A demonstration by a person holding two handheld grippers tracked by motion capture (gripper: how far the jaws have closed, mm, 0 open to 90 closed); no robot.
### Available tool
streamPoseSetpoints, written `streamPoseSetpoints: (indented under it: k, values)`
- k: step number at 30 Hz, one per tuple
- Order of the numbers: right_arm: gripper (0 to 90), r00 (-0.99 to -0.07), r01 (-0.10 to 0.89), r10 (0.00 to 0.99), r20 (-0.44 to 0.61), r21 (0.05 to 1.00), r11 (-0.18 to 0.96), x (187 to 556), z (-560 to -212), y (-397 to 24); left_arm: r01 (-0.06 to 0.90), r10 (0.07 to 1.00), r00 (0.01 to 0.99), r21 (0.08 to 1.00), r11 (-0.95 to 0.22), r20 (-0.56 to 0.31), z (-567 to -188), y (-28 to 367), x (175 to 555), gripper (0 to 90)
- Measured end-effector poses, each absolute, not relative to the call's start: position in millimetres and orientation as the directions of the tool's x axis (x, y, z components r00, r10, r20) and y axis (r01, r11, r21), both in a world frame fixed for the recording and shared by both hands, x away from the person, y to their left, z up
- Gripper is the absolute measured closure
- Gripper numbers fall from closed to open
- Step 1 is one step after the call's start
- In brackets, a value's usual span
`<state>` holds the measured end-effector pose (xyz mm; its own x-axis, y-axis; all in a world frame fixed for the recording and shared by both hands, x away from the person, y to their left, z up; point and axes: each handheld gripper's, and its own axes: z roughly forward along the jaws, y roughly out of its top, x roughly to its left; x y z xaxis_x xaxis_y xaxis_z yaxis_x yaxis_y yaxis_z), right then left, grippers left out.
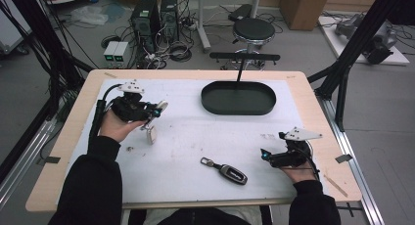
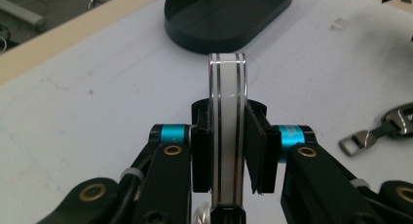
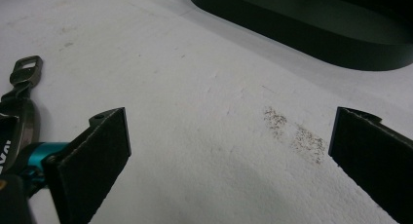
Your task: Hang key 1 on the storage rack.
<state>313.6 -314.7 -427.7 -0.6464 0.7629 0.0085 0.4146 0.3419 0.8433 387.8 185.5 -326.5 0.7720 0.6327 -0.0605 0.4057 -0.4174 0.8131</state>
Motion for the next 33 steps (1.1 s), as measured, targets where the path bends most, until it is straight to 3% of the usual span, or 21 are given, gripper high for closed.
streamPoseSetpoints:
  k: [16, 33]
  values:
    - [0.8, -0.640, 0.418, 0.768, 0.019, 0.848, 0.326, 311.4, -428.6, -320.3, 0.298, 0.572, 0.820, 0.872, -0.388, -0.026, -270.3, 125.8, 433.7, 74.5]
    - [0.8, -0.622, 0.417, 0.783, 0.010, 0.851, 0.320, 306.6, -428.5, -324.4, 0.242, 0.579, 0.814, 0.890, -0.387, 0.030, -252.2, 86.7, 467.8, 74.5]
